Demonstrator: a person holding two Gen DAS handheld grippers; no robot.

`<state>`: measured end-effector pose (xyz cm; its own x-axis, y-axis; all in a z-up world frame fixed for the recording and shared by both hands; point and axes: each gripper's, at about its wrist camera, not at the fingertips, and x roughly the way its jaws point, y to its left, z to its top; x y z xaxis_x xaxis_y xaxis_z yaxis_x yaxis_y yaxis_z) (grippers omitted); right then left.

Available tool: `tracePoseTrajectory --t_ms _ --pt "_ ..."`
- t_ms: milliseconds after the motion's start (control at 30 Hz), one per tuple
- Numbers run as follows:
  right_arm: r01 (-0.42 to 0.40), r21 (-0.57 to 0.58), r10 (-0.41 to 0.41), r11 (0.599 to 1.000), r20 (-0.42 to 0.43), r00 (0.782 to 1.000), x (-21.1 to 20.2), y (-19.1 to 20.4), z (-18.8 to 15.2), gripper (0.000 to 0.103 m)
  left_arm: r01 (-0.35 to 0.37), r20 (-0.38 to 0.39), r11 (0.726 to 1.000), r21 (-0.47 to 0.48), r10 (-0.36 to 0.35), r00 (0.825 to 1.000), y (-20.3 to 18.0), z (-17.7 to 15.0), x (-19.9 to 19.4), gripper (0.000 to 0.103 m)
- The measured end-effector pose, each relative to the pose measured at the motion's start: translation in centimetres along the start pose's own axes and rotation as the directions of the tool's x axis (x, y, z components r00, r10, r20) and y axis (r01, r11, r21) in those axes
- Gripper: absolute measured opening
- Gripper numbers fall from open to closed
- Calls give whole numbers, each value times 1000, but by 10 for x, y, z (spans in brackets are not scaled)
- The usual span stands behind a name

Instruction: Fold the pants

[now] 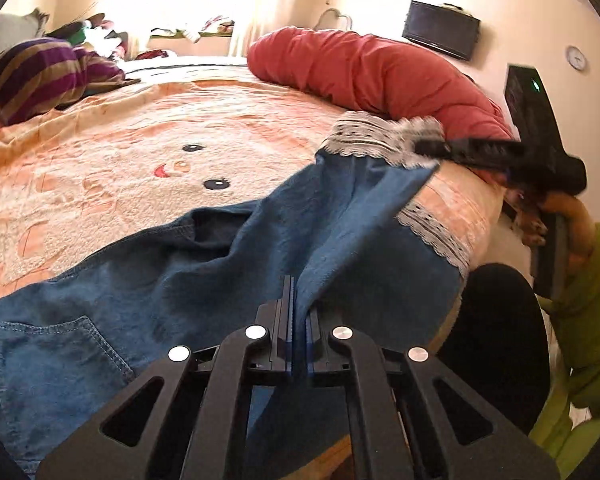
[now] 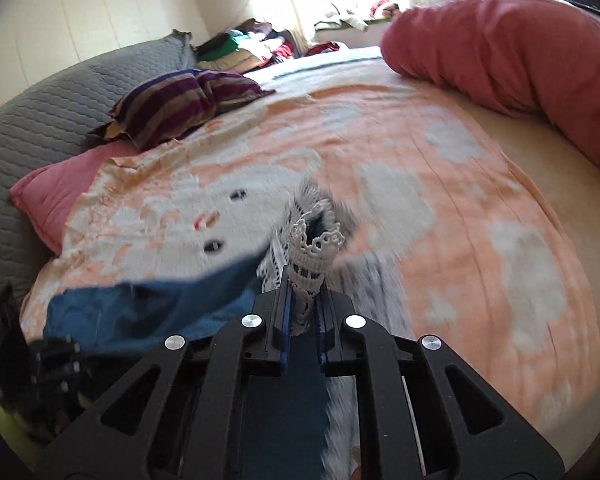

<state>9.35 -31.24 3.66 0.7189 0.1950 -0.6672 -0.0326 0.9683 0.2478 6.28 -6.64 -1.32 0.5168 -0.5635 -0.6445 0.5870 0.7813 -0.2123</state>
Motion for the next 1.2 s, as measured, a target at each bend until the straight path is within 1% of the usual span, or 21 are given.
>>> tracePoseTrajectory --t_ms 133,267,333,433,533,600,633,700,733,800,933,967,1000,1033,1100,1167,1200 --pt "29 54 -26 998 -49 998 -14 -14 -37 5 18 -20 999 36 -17 1000 -6 -3 3 3" --pt "36 132 -22 991 -100 995 -16 -24 -69 5 17 -39 998 64 -14 999 -14 -8 7 3" --pt "37 161 -19 986 -110 994 -16 -27 -79 5 17 -48 997 73 -13 999 -16 -11 6 3" --pt "47 190 -25 981 -118 993 -17 -31 -87 5 27 -71 995 93 -20 997 -19 -18 7 3" --pt "71 219 -44 973 -124 991 -17 -38 -89 12 19 -97 992 124 -7 995 -24 -24 10 3" --pt "87 245 -55 966 -136 989 -18 -44 -93 19 19 -113 993 118 -6 994 -23 -27 14 3" --pt "92 256 -56 962 -142 988 -19 -48 -94 21 21 -119 993 112 -7 993 -22 -28 16 3" --pt "75 289 -35 954 -141 989 -22 -54 -97 21 21 -125 993 113 -7 992 -22 -29 18 3" --pt "66 293 -27 954 -136 990 -24 -56 -97 21 23 -127 993 114 -8 992 -22 -29 18 3" --pt "64 267 -31 962 -127 991 -26 -53 -94 13 20 -132 992 126 -3 991 -24 -30 19 3" --pt "99 237 -61 966 -163 985 -21 -54 -95 13 19 -136 988 151 2 991 -28 -31 16 3" --pt "117 220 -76 968 -186 980 -16 -54 -97 19 19 -142 988 156 3 990 -29 -31 17 3" --pt "133 217 -92 967 -190 978 -15 -55 -98 32 19 -153 986 164 6 988 -30 -32 19 4" --pt "165 220 -124 961 -190 974 -16 -56 -98 35 13 -161 985 171 15 987 -30 -34 21 4" --pt "183 226 -144 957 -176 974 -23 -58 -97 36 16 -169 986 164 12 985 -29 -35 22 4" --pt "222 181 -204 958 -111 973 -38 -51 -90 36 17 -170 987 158 10 985 -28 -35 22 4" --pt "229 151 -219 962 -77 973 -45 -46 -88 36 19 -173 988 153 8 985 -27 -36 21 4"
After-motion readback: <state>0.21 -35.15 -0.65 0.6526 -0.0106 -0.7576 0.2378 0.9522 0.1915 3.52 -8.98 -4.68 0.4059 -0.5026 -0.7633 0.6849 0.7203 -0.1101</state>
